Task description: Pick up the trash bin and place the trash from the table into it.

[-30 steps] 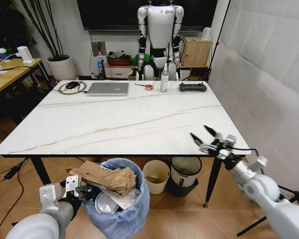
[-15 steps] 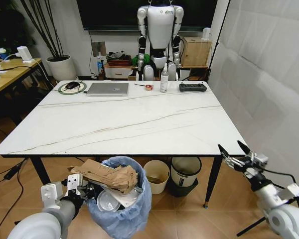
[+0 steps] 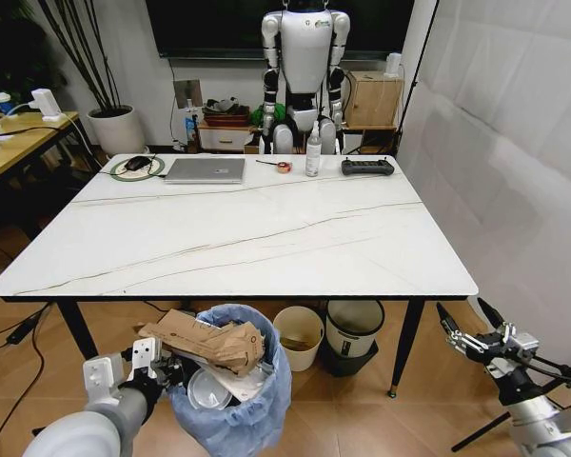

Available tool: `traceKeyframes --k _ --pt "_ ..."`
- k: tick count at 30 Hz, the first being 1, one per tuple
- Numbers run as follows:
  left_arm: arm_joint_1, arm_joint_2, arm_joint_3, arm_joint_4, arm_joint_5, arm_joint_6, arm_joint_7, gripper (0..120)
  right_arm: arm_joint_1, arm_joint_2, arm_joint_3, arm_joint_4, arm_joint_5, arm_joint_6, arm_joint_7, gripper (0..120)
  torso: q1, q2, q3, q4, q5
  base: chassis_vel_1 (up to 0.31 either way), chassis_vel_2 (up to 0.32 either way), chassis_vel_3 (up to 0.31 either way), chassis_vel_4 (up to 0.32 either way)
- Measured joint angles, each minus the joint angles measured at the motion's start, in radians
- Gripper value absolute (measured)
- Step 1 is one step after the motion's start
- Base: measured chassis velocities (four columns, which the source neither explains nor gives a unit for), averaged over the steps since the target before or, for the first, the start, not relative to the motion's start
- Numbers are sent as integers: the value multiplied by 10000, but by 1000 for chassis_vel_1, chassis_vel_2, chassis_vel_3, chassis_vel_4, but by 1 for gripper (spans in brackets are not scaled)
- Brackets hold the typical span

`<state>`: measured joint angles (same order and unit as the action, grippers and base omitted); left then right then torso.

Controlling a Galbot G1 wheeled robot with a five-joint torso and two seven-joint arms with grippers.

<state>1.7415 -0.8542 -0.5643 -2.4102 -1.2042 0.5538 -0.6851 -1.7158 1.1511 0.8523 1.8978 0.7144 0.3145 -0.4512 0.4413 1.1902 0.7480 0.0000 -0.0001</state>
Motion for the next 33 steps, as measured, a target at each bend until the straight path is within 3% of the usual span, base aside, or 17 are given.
traceKeyframes --k 6,33 --pt "197 69 5 154 752 -417 141 0 29 -20 -40 0 4 0 -6 100 0 0 1 -1 0 0 0 0 0" --pt "-7 -60 103 483 872 -732 193 0 57 -51 -74 -6 28 -7 -6 100 0 0 1 -2 0 0 0 0 0"
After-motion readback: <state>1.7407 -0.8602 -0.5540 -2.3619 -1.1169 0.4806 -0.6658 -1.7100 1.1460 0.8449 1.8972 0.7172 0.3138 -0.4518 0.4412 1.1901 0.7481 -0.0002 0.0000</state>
